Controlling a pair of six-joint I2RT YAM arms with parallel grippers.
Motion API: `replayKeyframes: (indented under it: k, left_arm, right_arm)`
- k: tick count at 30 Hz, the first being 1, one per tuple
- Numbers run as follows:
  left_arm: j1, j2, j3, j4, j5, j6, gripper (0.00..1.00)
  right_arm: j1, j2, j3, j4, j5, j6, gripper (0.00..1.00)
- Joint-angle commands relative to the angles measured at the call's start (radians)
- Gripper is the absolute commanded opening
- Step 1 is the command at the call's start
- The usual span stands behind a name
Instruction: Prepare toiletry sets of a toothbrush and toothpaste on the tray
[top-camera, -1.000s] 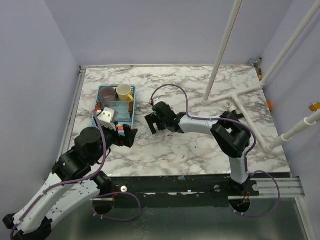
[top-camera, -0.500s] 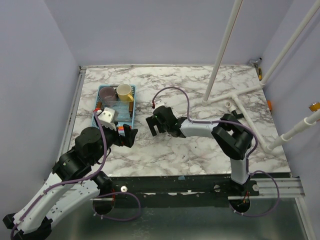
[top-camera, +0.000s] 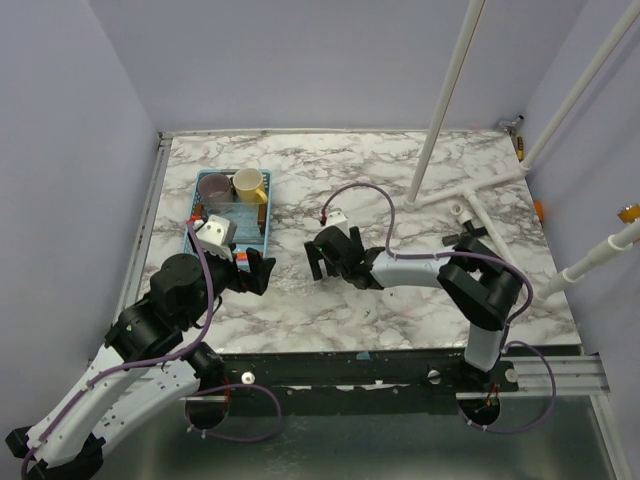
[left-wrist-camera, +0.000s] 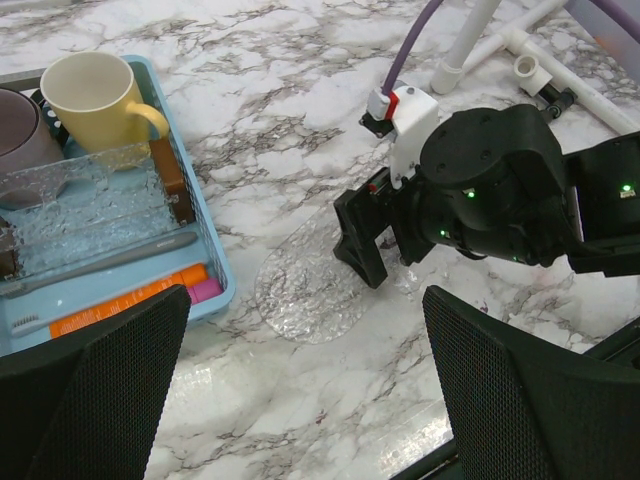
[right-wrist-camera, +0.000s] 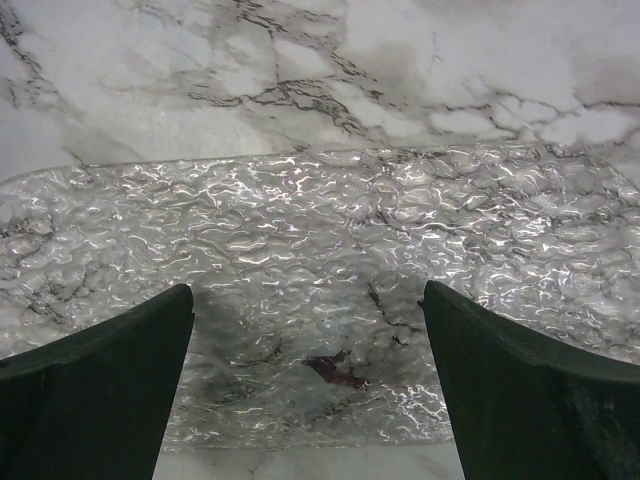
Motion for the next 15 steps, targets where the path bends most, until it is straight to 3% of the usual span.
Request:
replayKeyframes:
  k: [1,15]
  left_arm:
    - [0.005,-0.005,-0.005,-0.021,-0.019,0.008,0.99]
    - [0.005,-0.011,-0.004,-0.024,-0.018,0.008,0.99]
  right_arm:
    - [0.011,0.012,-0.123,-0.163,0.055,0.200,1.00]
    - [0.083,-0.119,-0.284,-0.277,0.121,0.436,0.99]
